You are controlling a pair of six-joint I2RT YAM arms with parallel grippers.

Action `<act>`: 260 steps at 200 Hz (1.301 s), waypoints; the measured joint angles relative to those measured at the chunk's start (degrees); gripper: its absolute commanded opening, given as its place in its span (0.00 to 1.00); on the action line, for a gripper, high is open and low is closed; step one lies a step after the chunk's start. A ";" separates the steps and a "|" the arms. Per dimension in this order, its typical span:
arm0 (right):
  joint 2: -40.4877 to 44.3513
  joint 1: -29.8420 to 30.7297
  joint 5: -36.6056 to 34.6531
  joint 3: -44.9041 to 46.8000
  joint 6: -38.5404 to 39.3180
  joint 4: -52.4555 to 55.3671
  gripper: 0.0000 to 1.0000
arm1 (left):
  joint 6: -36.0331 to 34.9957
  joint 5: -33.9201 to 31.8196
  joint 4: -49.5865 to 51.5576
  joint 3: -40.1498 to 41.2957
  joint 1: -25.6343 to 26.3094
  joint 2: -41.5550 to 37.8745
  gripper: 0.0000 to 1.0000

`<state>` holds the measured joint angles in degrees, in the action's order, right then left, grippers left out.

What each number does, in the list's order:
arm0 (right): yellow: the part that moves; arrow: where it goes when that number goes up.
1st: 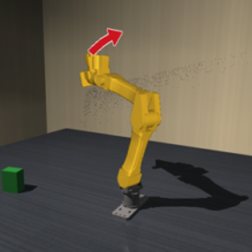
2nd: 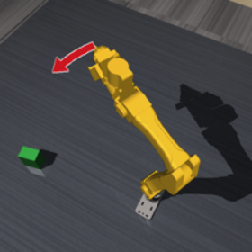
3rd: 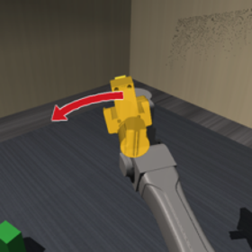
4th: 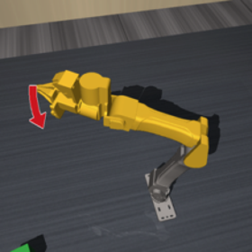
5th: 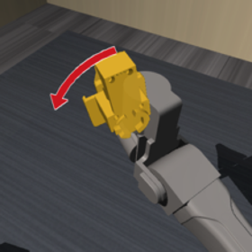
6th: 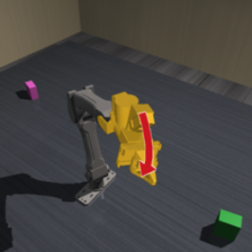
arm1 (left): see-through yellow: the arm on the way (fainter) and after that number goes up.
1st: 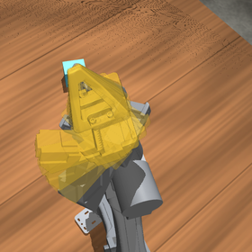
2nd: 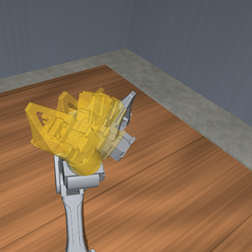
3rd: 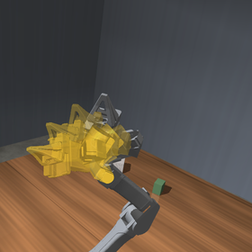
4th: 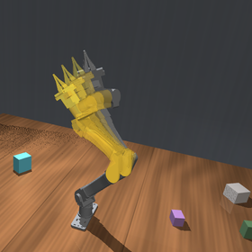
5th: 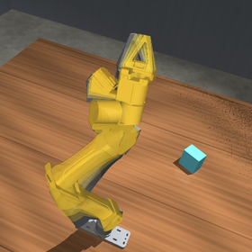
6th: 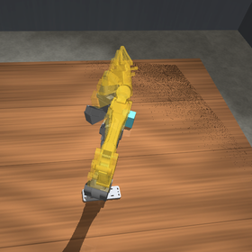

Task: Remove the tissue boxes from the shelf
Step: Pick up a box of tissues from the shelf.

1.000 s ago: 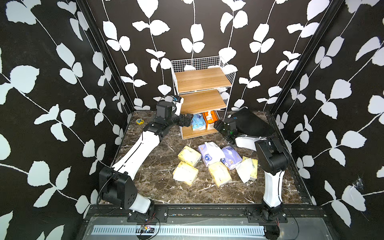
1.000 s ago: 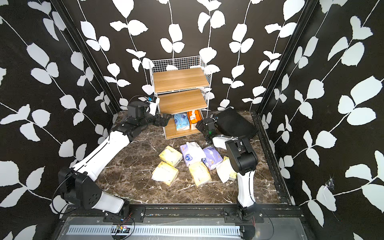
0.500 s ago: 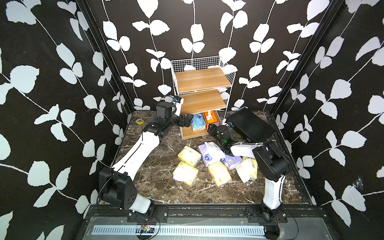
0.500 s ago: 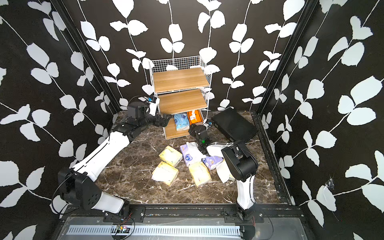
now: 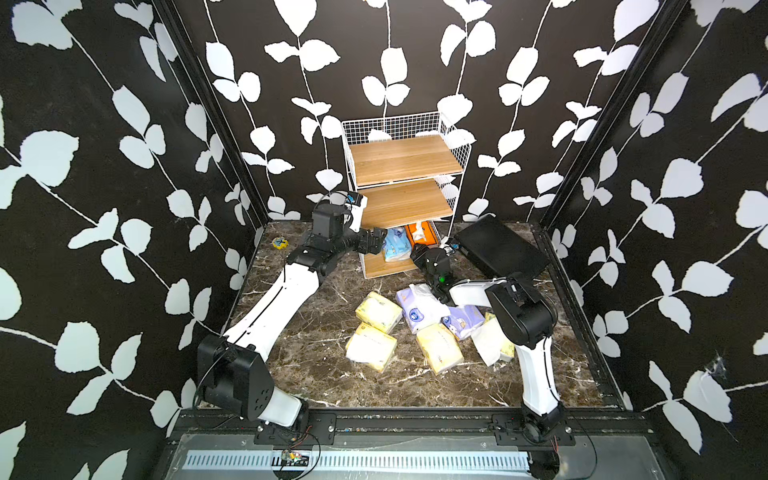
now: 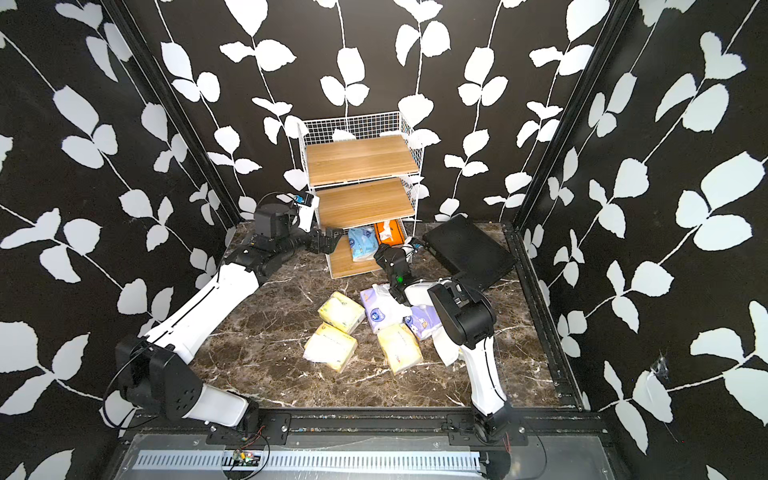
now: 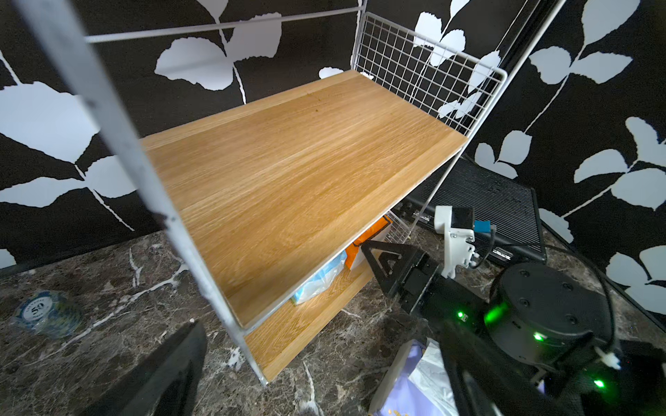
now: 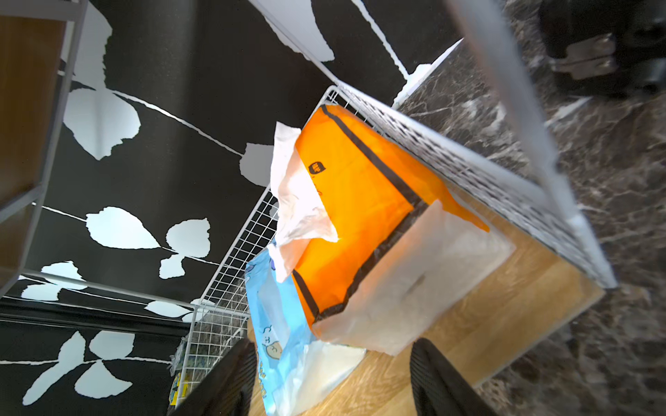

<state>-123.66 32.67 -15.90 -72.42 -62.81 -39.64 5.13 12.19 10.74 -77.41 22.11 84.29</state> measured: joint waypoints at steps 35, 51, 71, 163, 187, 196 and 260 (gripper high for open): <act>-2.34 -0.09 -1.22 -5.14 -0.02 0.92 0.70 | 0.20 0.48 -0.02 0.00 0.00 0.00 0.99; -2.49 -0.13 -2.03 -5.70 -0.11 1.18 0.70 | 0.26 0.52 -0.04 0.00 0.00 0.00 0.99; -2.78 -0.15 -3.17 -6.23 -0.13 1.88 0.70 | 0.33 0.61 -0.35 0.04 0.00 0.00 0.99; -5.97 -1.07 -4.68 -6.29 -1.81 3.37 0.62 | 0.70 0.87 -0.83 0.33 0.00 0.00 0.99; -6.10 -1.07 -4.68 -6.29 -1.64 3.63 0.45 | 0.70 0.87 -0.83 0.33 0.00 0.00 0.99; -6.10 -1.09 -4.72 -6.32 -1.38 3.58 0.39 | 0.70 0.87 -0.83 0.33 0.00 0.00 0.99; -4.48 -1.51 -4.35 -5.29 0.79 3.89 0.02 | 0.68 0.85 -0.83 0.35 0.00 0.00 0.99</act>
<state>-128.14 31.16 -20.25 -77.71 -62.02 -35.75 5.80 13.04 9.91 -77.06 22.11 84.29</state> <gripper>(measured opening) 0.055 0.990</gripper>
